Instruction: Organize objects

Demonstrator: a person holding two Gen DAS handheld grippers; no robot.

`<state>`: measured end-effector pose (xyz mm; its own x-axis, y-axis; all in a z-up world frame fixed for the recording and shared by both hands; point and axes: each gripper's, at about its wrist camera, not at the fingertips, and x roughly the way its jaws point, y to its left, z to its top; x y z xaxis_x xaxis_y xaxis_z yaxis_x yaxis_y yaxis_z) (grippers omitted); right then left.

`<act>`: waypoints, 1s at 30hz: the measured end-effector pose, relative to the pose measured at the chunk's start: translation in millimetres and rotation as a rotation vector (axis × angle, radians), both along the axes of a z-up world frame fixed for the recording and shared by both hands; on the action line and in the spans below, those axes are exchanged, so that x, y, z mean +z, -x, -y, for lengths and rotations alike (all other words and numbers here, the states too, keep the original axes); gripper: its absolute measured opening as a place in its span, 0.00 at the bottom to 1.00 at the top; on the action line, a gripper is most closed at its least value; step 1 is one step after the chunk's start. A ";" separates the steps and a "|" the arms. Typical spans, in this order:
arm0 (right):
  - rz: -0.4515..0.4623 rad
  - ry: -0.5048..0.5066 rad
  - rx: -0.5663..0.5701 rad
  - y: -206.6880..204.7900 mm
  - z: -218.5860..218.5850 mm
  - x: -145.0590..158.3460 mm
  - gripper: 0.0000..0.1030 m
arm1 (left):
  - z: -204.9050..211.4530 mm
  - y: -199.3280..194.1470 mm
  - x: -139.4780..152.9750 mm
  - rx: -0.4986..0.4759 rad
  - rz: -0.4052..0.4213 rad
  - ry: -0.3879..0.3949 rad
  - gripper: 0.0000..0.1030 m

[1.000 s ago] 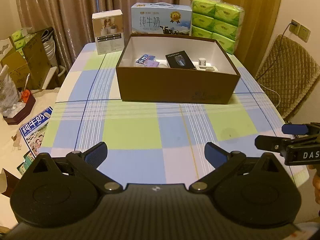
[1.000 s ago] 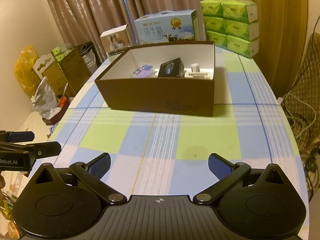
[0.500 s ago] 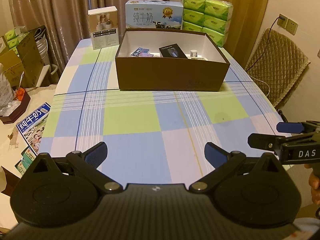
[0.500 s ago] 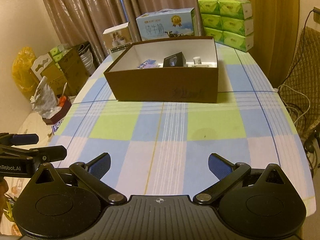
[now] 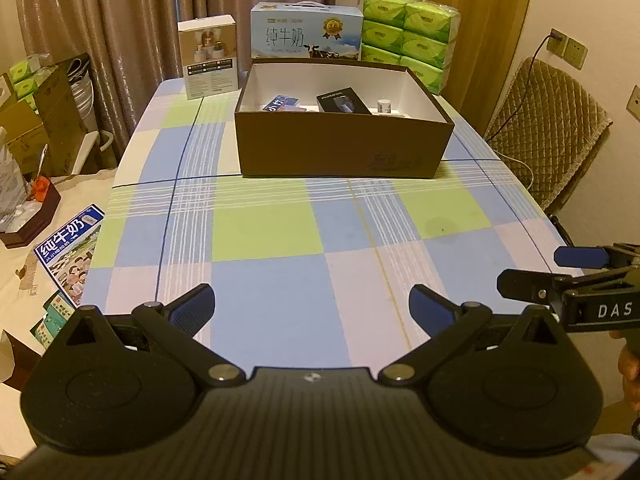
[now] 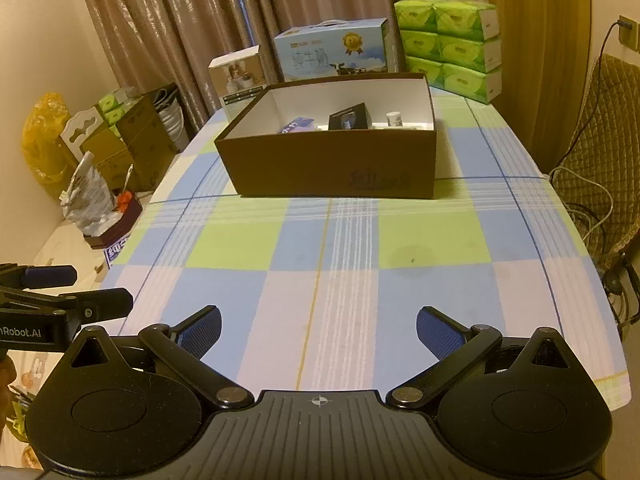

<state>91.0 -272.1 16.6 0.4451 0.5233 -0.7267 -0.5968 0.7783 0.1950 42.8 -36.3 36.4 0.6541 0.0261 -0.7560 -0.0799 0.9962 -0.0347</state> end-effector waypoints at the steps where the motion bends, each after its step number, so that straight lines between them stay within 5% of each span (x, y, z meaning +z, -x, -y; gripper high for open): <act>1: 0.000 0.001 0.000 0.9 -0.6 -0.1 0.98 | -0.3 0.7 0.2 0.002 -0.001 0.001 0.99; 30: 0.004 0.012 -0.013 1.8 -9.2 1.7 0.98 | -6.1 -4.7 -1.7 -0.018 -0.003 0.007 0.99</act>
